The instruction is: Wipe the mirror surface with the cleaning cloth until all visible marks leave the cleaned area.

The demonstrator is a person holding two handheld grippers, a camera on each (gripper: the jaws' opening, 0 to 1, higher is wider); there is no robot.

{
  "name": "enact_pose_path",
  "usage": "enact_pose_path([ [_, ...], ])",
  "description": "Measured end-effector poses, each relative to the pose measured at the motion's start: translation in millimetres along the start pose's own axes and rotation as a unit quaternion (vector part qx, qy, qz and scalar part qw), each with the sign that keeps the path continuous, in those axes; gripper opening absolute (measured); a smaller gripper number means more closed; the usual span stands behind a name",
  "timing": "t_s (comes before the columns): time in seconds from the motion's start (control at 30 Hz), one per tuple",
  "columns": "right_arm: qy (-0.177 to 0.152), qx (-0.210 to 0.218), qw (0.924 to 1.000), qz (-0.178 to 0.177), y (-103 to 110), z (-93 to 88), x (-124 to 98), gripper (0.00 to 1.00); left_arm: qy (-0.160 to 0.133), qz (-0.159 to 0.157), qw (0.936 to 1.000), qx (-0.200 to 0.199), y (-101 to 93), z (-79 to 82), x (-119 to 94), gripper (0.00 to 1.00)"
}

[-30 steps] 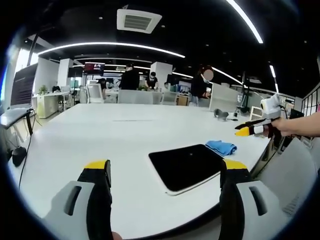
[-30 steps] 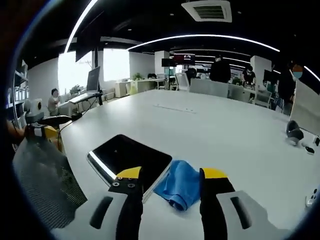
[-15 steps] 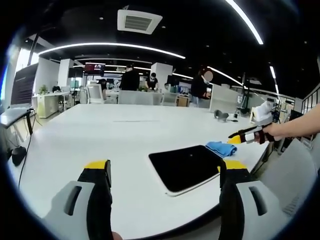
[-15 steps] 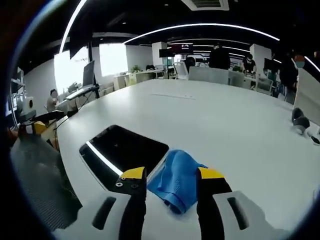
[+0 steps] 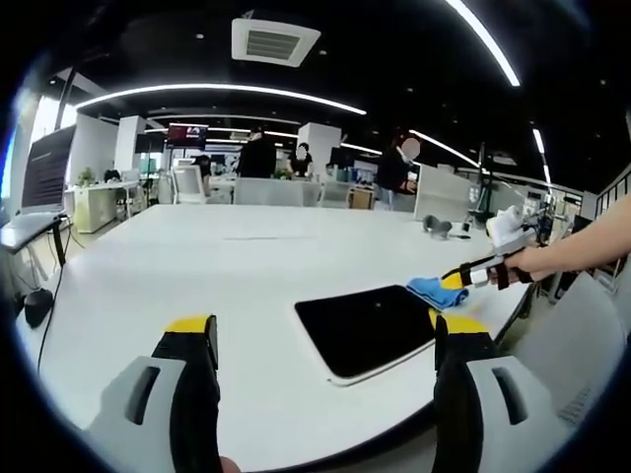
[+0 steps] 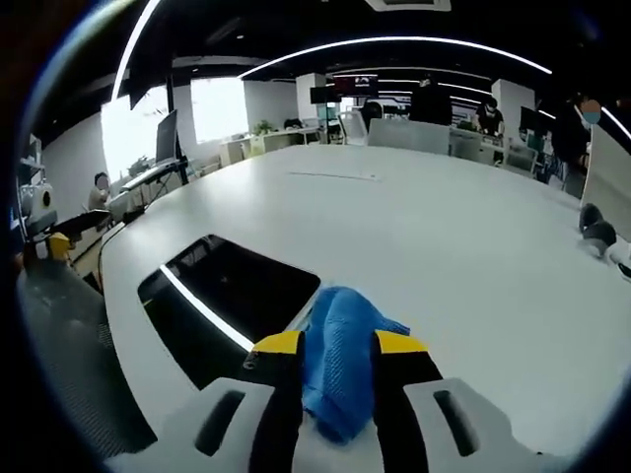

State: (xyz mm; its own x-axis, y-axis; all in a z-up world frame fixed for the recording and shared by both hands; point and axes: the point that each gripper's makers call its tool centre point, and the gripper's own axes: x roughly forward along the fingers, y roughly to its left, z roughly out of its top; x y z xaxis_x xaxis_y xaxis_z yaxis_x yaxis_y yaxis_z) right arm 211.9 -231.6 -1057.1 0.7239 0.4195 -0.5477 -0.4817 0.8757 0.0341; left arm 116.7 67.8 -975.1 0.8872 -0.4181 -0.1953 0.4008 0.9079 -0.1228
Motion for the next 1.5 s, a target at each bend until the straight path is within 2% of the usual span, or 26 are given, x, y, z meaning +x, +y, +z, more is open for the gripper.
enact_pose_path([
  [0.2, 0.021, -0.003, 0.9998, -0.004, -3.3, -10.2, 10.5, 0.21, 0.002, 0.000, 1.0000, 0.001, 0.0, -0.6, 0.5, 0.89],
  [0.33, 0.018, 0.012, 0.9997, -0.005, -3.7, -12.2, 13.5, 0.21, 0.003, 0.001, 1.0000, 0.001, 0.4, -1.1, 0.5, 0.89],
  [0.5, 0.023, -0.001, 0.9997, -0.009, -2.6, -15.1, 17.7, 0.21, 0.005, 0.000, 1.0000, 0.000, 0.1, -1.7, 1.0, 0.88],
  [0.73, 0.028, 0.010, 0.9994, -0.017, -9.0, -13.8, 17.8, 0.14, 0.005, -0.002, 1.0000, 0.000, -0.3, -1.9, 1.3, 0.88],
  [0.9, 0.048, -0.019, 0.9984, -0.022, -9.5, -14.6, 19.0, 0.12, 0.005, -0.003, 1.0000, -0.001, -0.4, -1.9, 1.3, 0.87],
  [1.03, 0.047, -0.064, 0.9964, -0.030, -7.7, -14.5, 21.2, 0.12, 0.005, -0.003, 1.0000, -0.001, -0.6, -1.8, 1.3, 0.87],
  [1.4, 0.040, -0.043, 0.9973, -0.043, -10.8, -13.6, 21.2, 0.09, 0.001, -0.006, 1.0000, -0.004, -2.2, 0.3, 0.9, 0.86],
  [1.5, 0.038, -0.044, 0.9970, -0.051, -11.6, -9.9, 19.5, 0.02, 0.002, -0.004, 1.0000, -0.002, -3.0, 1.0, 0.8, 0.85],
])
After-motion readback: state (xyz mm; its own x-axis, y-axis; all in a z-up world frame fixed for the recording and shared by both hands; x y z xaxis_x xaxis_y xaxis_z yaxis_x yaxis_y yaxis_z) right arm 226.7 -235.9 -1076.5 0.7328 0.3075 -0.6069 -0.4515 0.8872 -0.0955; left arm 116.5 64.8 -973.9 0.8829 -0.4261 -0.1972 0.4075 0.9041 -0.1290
